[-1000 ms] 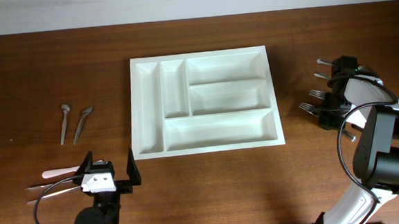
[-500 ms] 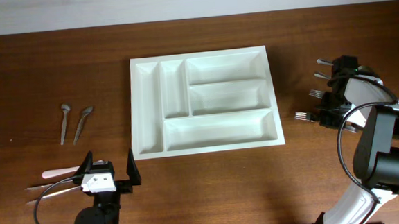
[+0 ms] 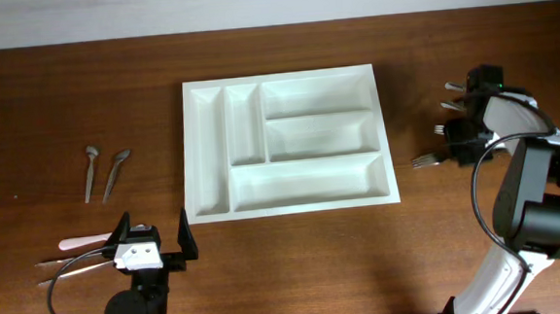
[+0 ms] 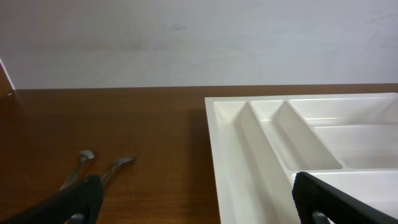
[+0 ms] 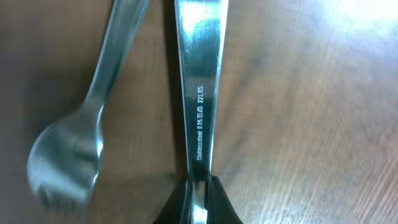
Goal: Pack container
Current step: 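Carry the fork with the right gripper into the tray's top-right compartment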
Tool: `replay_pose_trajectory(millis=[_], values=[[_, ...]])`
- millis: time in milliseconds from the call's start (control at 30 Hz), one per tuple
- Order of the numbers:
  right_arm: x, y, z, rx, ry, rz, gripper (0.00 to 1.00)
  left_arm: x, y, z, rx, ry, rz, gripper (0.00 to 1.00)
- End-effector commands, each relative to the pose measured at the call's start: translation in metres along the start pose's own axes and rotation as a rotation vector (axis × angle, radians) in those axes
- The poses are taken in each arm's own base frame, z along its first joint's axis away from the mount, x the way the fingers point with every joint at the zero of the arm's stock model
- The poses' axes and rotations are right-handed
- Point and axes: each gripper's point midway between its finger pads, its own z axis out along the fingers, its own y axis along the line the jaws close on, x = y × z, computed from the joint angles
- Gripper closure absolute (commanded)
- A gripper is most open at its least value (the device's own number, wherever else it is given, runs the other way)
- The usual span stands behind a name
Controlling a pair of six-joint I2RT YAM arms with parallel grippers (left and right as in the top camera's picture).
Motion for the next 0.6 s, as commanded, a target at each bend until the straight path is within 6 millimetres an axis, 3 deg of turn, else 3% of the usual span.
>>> replay_pose_trajectory(millis=[0,200,400,567], values=[[-0.005,0.034,-0.026,-0.087,-0.006,-0.224,0.96,0.001,0.0,0.0,0.005,-0.004,0.015,0.01],[-0.011,0.057,-0.073,-0.131,-0.023,-0.273,0.96,0.001,0.0,0.0,0.005,-0.004,0.015,0.01],[-0.009,0.073,-0.093,-0.177,-0.044,-0.293,0.96,0.001,0.0,0.0,0.005,-0.004,0.015,0.01],[0.018,0.106,-0.104,-0.296,-0.038,-0.484,0.96,0.001,0.0,0.0,0.005,-0.004,0.015,0.01]])
